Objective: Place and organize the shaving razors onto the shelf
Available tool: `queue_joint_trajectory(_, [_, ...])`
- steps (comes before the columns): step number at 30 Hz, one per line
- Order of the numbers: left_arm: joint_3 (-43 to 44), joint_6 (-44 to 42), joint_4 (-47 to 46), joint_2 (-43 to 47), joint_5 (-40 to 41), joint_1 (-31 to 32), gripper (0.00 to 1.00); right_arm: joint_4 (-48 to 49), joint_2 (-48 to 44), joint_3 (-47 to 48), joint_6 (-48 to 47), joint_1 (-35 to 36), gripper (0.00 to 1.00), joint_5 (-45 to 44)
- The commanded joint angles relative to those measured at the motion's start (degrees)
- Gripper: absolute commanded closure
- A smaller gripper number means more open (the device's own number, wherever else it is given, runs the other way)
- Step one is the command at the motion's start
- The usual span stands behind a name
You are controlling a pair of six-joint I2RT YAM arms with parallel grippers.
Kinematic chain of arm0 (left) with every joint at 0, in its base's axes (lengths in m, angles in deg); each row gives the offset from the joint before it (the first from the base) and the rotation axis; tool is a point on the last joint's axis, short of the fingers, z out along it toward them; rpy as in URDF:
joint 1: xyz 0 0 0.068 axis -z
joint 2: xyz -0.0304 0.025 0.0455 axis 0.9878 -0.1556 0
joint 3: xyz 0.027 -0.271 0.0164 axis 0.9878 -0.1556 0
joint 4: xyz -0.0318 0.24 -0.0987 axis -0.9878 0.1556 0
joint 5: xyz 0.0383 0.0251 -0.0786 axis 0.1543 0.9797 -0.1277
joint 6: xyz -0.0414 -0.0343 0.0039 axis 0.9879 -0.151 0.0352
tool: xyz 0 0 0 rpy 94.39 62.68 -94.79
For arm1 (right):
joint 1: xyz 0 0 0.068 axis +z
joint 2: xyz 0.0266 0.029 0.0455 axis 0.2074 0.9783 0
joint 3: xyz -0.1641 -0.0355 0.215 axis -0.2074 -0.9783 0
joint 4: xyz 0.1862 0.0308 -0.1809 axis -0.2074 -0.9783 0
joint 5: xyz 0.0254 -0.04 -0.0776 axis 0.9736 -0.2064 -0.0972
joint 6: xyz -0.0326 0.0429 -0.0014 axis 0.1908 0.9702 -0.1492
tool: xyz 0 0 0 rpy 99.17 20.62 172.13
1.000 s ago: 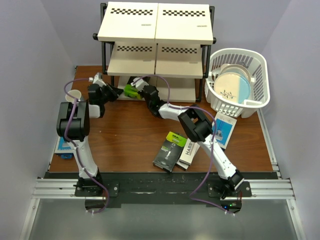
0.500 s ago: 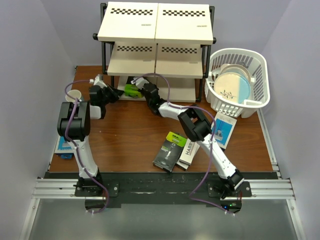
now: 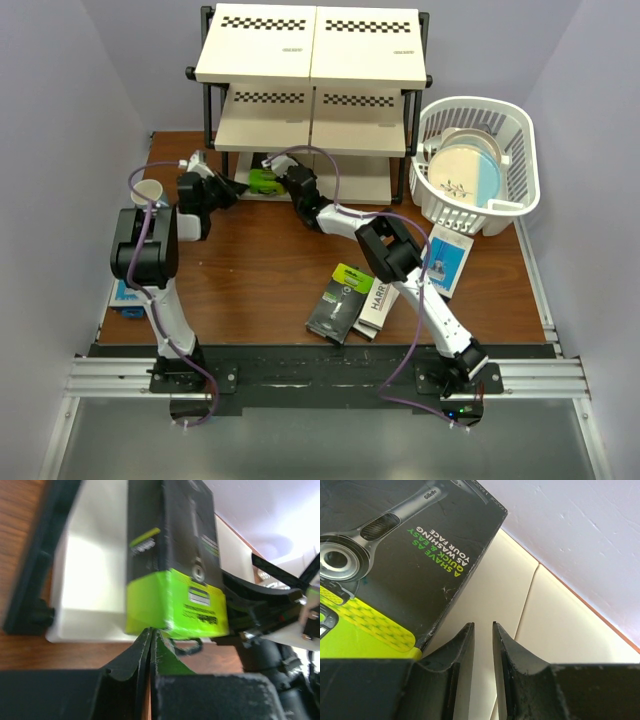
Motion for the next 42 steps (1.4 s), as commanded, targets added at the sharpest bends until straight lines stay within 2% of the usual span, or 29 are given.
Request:
queue_joint_trajectory(1, [-1.1,-1.2,1.5,6.1,-0.6,0.3,0.92,3.7,-2.4,-2.2,-0.3,1.9,0.73,-1.7])
queue_joint_trajectory(2, [-1.3,-1.2,3.1,7.8,-0.4,-0.9,0.87,5.5,-4.3,-4.6,-0.4,1.9,0.67,-2.9])
queue_joint_trajectory(4, [-2.1,-1.2,5.1,9.8,-0.7,-2.3,0.83,8.3,-6.6,-7.8,-0.3,1.9,0.61,-5.4])
queue_joint_trajectory(5, [-2.6,-1.5,7.5,12.1,-0.9,-3.5,0.79,10.8,-8.2,-11.3,-0.4,1.8,0.49,-5.5])
queue_joint_trajectory(6, [-3.7,-1.9,9.2,13.6,-0.9,-4.2,0.76,11.5,-10.6,-12.9,-0.7,1.8,0.43,-5.7])
queue_joint_trajectory(9, [-7.5,-3.4,16.0,20.5,0.1,-5.7,0.65,9.1,-16.3,-17.7,0.0,1.9,0.35,-6.4])
queue_joint_trajectory(13, [-12.7,-6.9,23.3,27.5,-3.8,-5.8,0.60,3.8,-24.9,-25.6,1.4,2.1,0.34,-7.5])
queue_joint_trajectory(16, [-17.5,-6.2,26.2,31.0,-9.1,-5.2,0.55,-7.3,-35.1,-33.9,6.9,2.4,0.35,-4.3])
queue_joint_trajectory(18, [-20.6,-6.6,25.6,33.0,-13.8,-4.6,0.53,-19.0,-39.9,-39.1,11.9,2.6,0.35,0.3])
queue_joint_trajectory(20, [-22.2,-8.9,23.2,33.8,-17.8,-2.4,0.49,-30.9,-46.5,-43.0,16.7,2.7,0.35,4.7])
queue_joint_trajectory(22, [-23.2,-10.9,21.2,33.2,-25.6,1.5,0.47,-39.4,-52.2,-45.9,17.9,2.7,0.34,12.4])
queue_joint_trajectory(25, [-23.3,-15.7,21.2,32.0,-30.7,9.1,0.44,-45.6,-57.1,-50.9,17.3,2.6,0.32,17.1])
queue_joint_trajectory(31, [-26.5,-17.7,17.7,31.6,-25.9,21.9,0.32,-47.7,-66.8,-60.6,15.4,2.5,0.30,22.2])
queue_joint_trajectory(36, [-22.5,-18.7,20.2,25.6,-23.6,27.8,0.34,-45.9,-65.0,-64.0,16.7,2.5,0.31,23.9])
queue_joint_trajectory(39, [-18.9,-19.5,25.8,22.1,-19.4,27.9,0.42,-44.6,-61.4,-64.3,16.0,2.6,0.32,29.1])
queue_joint_trajectory(42, [-18.1,-20.6,30.6,25.3,-14.3,24.6,0.43,-43.1,-57.1,-62.9,18.0,2.7,0.40,32.7])
